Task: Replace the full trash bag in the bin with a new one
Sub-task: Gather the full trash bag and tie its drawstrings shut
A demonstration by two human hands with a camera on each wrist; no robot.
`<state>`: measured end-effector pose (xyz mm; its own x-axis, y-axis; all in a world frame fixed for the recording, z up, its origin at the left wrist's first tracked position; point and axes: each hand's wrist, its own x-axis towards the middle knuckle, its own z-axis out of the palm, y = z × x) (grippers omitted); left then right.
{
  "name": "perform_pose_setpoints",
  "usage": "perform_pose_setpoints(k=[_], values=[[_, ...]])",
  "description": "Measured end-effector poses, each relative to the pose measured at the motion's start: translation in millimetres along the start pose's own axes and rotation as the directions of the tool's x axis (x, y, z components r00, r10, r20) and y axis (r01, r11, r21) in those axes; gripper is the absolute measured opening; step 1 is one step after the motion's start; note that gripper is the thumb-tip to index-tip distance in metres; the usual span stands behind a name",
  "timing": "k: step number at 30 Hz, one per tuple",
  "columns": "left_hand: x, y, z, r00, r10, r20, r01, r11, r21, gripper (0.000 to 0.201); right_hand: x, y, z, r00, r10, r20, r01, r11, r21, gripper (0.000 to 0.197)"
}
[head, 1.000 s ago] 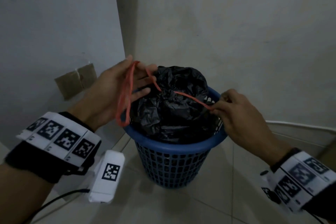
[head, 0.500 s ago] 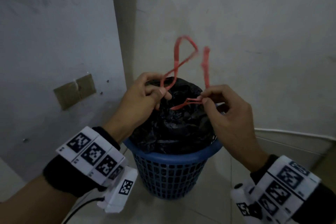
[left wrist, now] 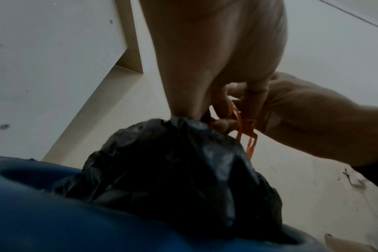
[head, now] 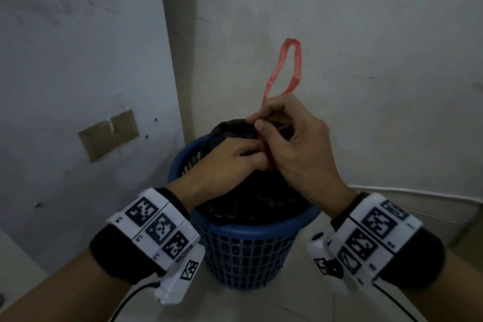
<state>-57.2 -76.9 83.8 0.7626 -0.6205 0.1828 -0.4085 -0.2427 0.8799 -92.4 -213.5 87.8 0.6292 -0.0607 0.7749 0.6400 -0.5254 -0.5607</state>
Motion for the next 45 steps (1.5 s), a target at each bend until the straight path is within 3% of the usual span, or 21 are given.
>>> perform_pose_setpoints(k=[7, 12, 17, 22, 26, 30, 34, 38, 41, 45], values=[[0, -10, -3, 0.968, 0.04, -0.248, -0.086, 0.98, -0.179, 0.035, -9, 7, 8, 0.995, 0.096, 0.009, -0.096, 0.993, -0.064, 0.014], [1, -16, -2, 0.951, 0.089, -0.295, -0.141, 0.977, -0.158, 0.039, -17, 10, 17, 0.963, 0.244, 0.112, -0.244, 0.97, -0.013, 0.014], [3, -20, -2, 0.934, 0.094, -0.343, -0.159, 0.973, -0.167, 0.028, -20, 13, 11, 0.95, 0.213, 0.227, -0.188, 0.974, -0.127, 0.034], [7, -27, -3, 0.911, 0.089, -0.402, -0.143, 0.984, -0.107, 0.025, -17, 15, 2, 0.95, 0.241, 0.197, -0.172, 0.935, -0.31, 0.03], [8, -26, -2, 0.909, 0.108, -0.402, -0.163, 0.981, -0.106, 0.025, -24, 8, 8, 0.93, 0.243, 0.276, -0.13, 0.92, -0.371, 0.038], [5, -25, -5, 0.914, 0.184, -0.363, -0.203, 0.979, -0.014, 0.021, -26, 7, 11, 0.915, 0.24, 0.324, -0.129, 0.936, -0.329, 0.024], [-1, -26, -5, 0.938, 0.118, -0.327, -0.161, 0.981, -0.108, 0.009, -22, 13, 12, 0.933, 0.291, 0.213, -0.243, 0.944, -0.224, 0.029], [-8, -29, -5, 0.895, 0.286, -0.342, -0.255, 0.958, 0.135, 0.015, -16, 14, 10, 0.9, 0.419, 0.116, -0.419, 0.907, -0.025, 0.036], [-12, -32, -5, 0.835, 0.434, -0.34, -0.31, 0.88, 0.361, 0.009, -15, 12, 9, 0.855, 0.509, 0.097, -0.518, 0.847, 0.121, 0.035], [-9, -43, -6, 0.761, 0.541, -0.358, -0.266, 0.763, 0.589, 0.018, -20, 11, 10, 0.814, 0.566, 0.131, -0.58, 0.804, 0.128, 0.039]])
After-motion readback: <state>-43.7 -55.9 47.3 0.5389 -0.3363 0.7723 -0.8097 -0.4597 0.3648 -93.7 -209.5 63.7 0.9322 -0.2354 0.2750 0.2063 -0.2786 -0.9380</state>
